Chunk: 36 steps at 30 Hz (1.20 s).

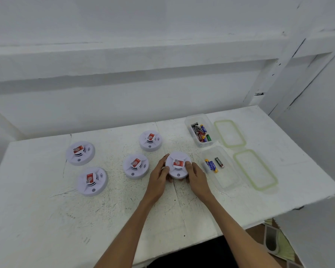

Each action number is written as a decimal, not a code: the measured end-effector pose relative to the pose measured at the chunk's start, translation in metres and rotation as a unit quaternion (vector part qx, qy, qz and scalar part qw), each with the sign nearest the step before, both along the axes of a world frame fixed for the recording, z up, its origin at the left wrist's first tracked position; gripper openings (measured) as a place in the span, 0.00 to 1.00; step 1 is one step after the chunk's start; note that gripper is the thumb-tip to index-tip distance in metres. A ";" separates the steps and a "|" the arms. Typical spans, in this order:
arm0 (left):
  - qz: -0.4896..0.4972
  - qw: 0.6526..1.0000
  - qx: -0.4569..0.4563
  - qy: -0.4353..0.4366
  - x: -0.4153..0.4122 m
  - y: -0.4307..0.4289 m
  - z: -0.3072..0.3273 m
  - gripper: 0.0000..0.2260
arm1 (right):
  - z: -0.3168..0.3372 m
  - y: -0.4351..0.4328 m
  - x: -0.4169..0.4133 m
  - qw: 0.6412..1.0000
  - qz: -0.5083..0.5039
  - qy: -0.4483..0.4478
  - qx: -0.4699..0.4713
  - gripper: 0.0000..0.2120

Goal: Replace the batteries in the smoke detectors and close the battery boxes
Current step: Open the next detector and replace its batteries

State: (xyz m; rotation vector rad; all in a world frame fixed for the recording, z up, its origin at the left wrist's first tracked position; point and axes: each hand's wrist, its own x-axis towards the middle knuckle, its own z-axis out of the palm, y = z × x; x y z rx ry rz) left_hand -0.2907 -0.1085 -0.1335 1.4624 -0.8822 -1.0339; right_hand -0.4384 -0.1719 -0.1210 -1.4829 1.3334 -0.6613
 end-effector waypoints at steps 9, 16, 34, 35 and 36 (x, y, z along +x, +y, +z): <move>0.022 0.999 -0.008 0.034 0.000 0.001 0.014 0.18 | 0.015 -0.005 0.007 1.000 0.006 0.013 0.017 0.21; 0.065 0.997 -0.042 0.001 0.042 -0.013 0.048 0.20 | 0.052 -0.013 0.051 0.999 0.001 -0.049 0.007 0.16; 0.167 0.984 0.035 -0.041 0.179 0.013 0.057 0.15 | 0.055 -0.028 0.198 0.967 0.233 0.099 -0.035 0.11; 0.168 0.984 0.037 -0.044 0.181 0.013 0.056 0.15 | 0.054 -0.030 0.202 0.963 0.240 0.116 -0.044 0.10; 0.166 0.984 0.044 -0.050 0.182 0.013 0.054 0.15 | 0.052 -0.031 0.205 0.959 0.246 0.134 -0.051 0.09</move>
